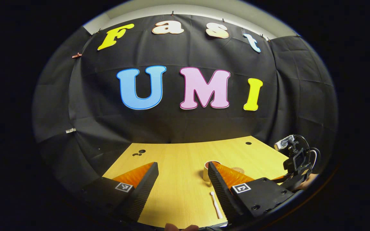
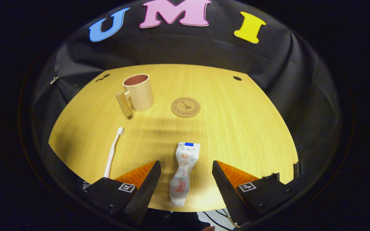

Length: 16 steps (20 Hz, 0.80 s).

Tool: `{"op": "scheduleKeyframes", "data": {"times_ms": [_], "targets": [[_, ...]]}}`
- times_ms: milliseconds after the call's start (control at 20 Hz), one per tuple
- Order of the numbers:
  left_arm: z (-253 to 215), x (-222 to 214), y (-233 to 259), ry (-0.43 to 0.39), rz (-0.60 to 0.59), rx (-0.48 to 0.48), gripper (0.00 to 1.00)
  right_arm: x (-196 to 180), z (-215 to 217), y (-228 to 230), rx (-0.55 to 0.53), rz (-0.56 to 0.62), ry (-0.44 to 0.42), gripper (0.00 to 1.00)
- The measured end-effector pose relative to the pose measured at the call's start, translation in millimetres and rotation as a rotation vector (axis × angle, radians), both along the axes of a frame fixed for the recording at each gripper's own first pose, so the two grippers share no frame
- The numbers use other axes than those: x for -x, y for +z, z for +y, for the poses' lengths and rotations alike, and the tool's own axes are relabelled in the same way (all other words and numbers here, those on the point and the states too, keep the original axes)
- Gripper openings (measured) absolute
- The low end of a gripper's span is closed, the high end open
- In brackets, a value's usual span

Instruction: Put the toothbrush and toothpaste on the desktop into the cup, then pick up the cup and place it on the coaster on the desktop.

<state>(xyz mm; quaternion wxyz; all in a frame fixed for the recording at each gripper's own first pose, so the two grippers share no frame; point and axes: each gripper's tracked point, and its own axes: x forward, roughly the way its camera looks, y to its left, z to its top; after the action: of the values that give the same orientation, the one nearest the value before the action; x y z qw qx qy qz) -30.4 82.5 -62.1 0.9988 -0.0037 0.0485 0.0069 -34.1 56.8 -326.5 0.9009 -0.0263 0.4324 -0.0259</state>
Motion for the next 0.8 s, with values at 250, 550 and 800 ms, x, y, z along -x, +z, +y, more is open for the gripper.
{"op": "scheduleKeyframes", "data": {"times_ms": [250, 550, 800], "targets": [[10.2, -5.8, -8.4, 0.023, 0.022, 0.015, 0.96, -6.1, 4.2, -25.7, 0.020, 0.102, -0.009, 0.97], [-5.8, -14.0, -40.1, -0.018, 0.114, 0.042, 0.96, -4.9, 1.4, -45.7, -0.011, 0.201, -0.085, 0.71], [-30.3, -24.5, -67.7, -0.053, 0.199, 0.064, 0.96, 1.5, 1.5, -52.4, -0.110, 0.275, -0.147, 0.43]]}}
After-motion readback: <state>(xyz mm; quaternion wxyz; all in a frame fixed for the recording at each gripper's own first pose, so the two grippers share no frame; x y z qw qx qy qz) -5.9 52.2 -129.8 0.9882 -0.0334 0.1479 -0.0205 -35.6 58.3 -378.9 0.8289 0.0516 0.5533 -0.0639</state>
